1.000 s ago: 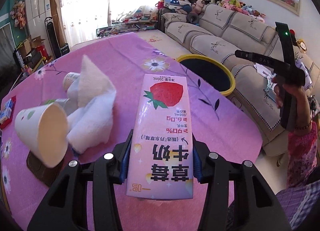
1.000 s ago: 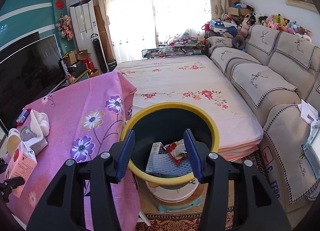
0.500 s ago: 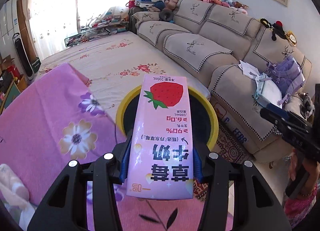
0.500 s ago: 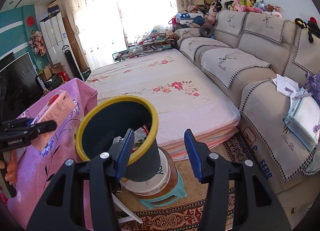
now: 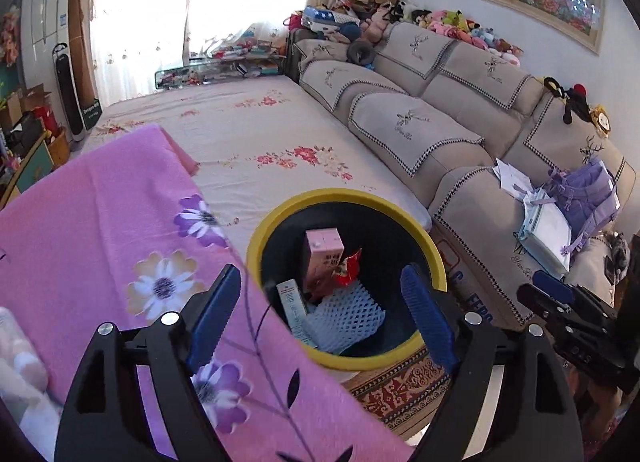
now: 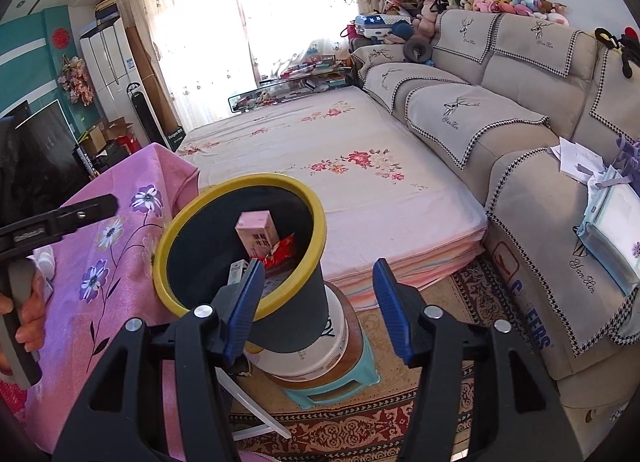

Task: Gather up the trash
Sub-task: 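Move the right gripper to the white tissue and grasp it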

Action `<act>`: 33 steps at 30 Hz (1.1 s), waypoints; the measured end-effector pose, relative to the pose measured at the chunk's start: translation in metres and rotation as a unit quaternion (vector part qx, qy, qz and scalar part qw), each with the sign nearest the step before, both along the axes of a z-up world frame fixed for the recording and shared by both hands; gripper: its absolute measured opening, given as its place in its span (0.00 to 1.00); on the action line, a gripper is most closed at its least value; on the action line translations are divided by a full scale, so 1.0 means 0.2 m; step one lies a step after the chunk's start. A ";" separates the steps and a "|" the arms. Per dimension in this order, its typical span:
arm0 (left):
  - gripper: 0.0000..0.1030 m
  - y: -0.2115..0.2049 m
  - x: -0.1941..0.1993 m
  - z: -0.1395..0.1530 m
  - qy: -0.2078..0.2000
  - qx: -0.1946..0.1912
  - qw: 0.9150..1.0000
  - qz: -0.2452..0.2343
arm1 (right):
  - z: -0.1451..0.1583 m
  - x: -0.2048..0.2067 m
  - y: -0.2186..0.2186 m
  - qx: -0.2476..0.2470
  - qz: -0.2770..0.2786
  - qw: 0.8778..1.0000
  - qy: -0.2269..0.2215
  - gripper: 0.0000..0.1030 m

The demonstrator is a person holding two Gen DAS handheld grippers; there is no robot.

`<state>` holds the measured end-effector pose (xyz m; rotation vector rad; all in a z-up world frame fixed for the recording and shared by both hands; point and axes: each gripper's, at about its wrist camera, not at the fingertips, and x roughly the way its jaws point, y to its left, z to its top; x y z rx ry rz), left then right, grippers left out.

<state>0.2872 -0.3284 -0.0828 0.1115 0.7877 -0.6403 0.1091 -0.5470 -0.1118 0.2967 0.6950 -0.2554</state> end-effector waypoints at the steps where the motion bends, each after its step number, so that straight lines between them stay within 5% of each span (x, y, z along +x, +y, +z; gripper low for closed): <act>1: 0.82 0.09 -0.07 0.04 -0.008 -0.008 1.000 0.010 | 0.00 0.01 0.02 0.001 0.005 1.000 0.001 0.52; 9: 0.89 0.73 -0.52 0.17 -0.046 -0.030 0.994 0.090 | 0.02 0.11 0.28 -0.003 0.069 0.998 0.008 0.53; 17: 0.89 1.41 -0.81 0.19 -0.073 -0.017 0.975 0.210 | 0.08 0.20 0.74 -0.013 0.173 0.985 0.006 0.54; 26: 0.90 1.90 -1.04 0.15 -0.075 -0.015 0.949 0.305 | 0.15 0.28 1.38 0.017 0.341 0.940 -0.002 0.54; 33: 0.90 2.01 -1.07 0.08 -0.062 -0.025 0.946 0.317 | 0.13 0.36 1.76 0.017 0.402 0.915 0.017 0.53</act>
